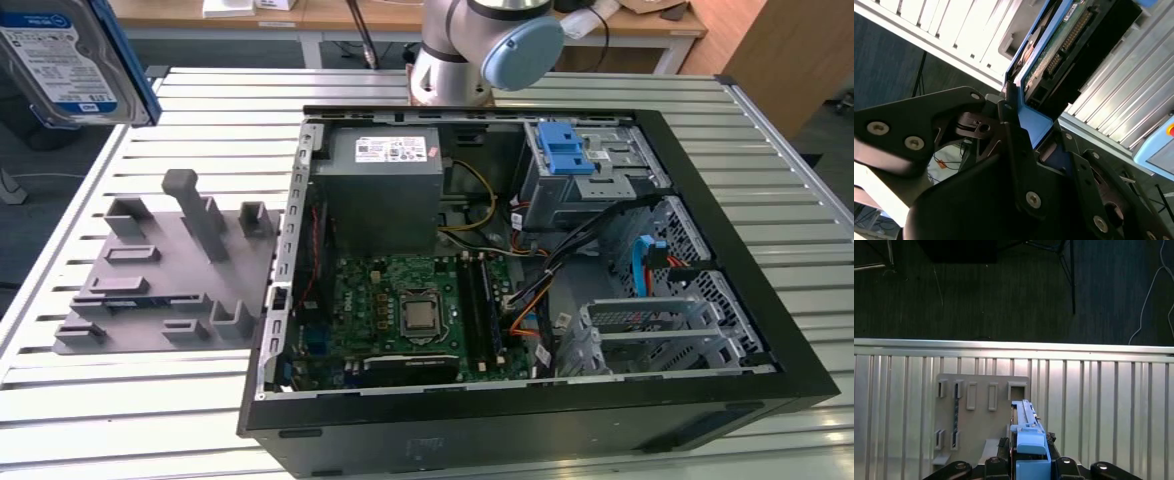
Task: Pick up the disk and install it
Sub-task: 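Pick up the disk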
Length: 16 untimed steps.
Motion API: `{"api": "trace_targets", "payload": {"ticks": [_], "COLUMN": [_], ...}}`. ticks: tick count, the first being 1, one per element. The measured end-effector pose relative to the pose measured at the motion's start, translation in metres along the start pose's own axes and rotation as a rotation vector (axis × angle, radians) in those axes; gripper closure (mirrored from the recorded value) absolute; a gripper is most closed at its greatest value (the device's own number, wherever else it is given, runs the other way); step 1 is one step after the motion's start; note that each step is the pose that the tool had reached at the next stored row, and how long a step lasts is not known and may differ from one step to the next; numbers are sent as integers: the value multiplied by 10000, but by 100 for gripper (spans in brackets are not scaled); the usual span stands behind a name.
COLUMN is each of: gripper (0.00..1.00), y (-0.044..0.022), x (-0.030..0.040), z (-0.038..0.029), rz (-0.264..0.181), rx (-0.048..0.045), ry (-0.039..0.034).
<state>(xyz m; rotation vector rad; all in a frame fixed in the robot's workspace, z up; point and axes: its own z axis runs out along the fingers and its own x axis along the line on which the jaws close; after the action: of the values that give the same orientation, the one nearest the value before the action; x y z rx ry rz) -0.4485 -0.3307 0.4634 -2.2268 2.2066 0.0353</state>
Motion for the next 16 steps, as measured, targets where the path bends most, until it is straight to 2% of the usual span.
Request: {"api": "trace_targets", "payload": {"ticks": [16], "gripper": [64], "y": [2], "x": [-3], "z": [-151], "rz": [0], "rx": [0], "ry": [1]}}
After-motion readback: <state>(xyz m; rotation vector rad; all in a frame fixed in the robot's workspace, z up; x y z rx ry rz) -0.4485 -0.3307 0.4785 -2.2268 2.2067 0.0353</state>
